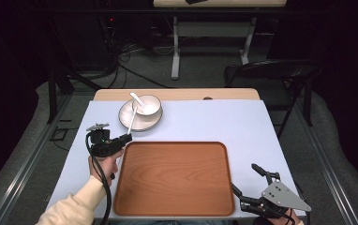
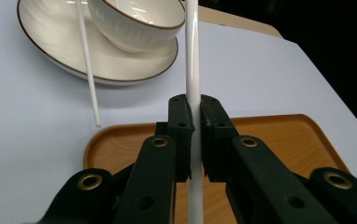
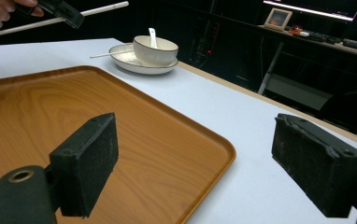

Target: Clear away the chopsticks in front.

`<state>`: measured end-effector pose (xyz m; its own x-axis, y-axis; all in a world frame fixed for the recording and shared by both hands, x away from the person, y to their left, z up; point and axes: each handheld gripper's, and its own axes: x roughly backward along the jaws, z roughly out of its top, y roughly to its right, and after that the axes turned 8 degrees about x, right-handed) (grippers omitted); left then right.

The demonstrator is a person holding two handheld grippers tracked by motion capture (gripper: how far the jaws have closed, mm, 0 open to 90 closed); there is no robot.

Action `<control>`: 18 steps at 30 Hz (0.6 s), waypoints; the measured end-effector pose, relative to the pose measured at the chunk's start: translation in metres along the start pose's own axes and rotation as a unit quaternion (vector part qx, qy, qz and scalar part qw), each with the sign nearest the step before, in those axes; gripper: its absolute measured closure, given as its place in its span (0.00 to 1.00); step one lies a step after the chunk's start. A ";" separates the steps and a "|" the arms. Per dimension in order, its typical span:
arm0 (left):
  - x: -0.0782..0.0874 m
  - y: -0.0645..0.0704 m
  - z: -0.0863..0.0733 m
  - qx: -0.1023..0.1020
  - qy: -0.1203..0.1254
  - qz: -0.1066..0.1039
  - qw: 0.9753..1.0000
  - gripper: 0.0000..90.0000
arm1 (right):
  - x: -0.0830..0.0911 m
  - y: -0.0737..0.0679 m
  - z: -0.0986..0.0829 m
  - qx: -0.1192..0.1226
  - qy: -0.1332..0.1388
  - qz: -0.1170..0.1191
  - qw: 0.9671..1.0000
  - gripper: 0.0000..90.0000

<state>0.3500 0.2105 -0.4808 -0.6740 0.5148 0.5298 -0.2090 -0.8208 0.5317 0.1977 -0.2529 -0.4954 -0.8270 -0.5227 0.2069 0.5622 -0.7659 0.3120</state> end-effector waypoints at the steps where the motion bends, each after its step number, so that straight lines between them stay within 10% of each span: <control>1: -0.001 0.000 -0.004 0.001 -0.002 -0.002 1.000 0.93 | 0.000 0.000 0.000 0.000 0.000 0.000 1.000 0.16; 18: -0.014 -0.001 -0.061 0.027 -0.042 0.020 0.999 0.93 | 0.000 0.000 0.000 0.000 0.001 0.002 1.000 0.16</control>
<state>0.3165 0.1892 -0.5285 -0.6192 0.5020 0.6038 -0.1421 -0.8279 0.5426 0.1974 -0.2531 -0.4954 -0.8250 -0.5261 0.2065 0.5652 -0.7641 0.3109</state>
